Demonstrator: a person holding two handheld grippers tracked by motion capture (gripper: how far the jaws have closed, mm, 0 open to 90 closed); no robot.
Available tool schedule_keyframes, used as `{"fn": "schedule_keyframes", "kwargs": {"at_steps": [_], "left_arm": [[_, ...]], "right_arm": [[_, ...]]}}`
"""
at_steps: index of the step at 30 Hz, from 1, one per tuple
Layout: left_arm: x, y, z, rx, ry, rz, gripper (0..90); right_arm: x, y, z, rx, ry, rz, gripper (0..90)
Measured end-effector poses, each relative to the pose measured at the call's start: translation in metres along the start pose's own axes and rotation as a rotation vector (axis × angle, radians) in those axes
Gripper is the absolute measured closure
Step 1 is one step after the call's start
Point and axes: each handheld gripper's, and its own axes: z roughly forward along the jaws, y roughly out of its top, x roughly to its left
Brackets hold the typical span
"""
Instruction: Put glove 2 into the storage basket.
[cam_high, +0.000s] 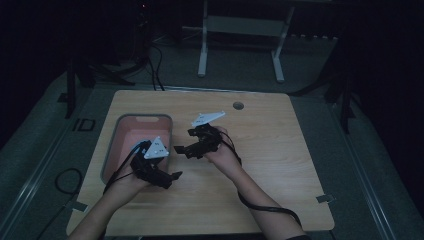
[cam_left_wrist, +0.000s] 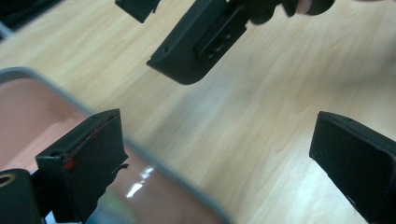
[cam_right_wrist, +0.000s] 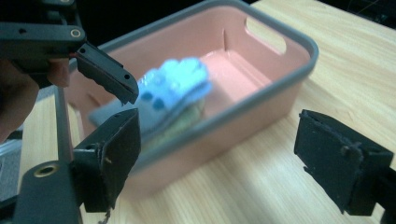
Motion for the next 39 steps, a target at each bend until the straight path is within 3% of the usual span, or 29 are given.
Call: {"fn": "schedule_keyframes", "kwargs": {"at_steps": [5, 13, 25, 33, 39], "left_arm": [[-0.013, 0.005, 0.015, 0.012, 0.018, 0.012, 3.7], [-0.025, 0.012, 0.031, -0.008, -0.019, 0.014, 3.7], [-0.057, 0.016, 0.062, -0.01, -0.096, 0.069, 3.7], [-0.072, 0.009, 0.081, -0.008, -0.145, 0.085, 3.7], [-0.081, 0.003, 0.095, 0.005, -0.172, 0.113, 3.7]], "right_arm": [[-0.006, -0.019, -0.013, 0.006, -0.014, -0.005, 14.6], [-0.017, -0.046, -0.025, 0.033, -0.032, -0.007, 14.4], [-0.03, -0.097, -0.042, 0.064, -0.053, 0.016, 14.0], [-0.031, -0.116, -0.05, 0.05, -0.056, 0.017, 13.9], [-0.032, -0.135, -0.053, 0.071, -0.069, 0.036, 13.8]]}}
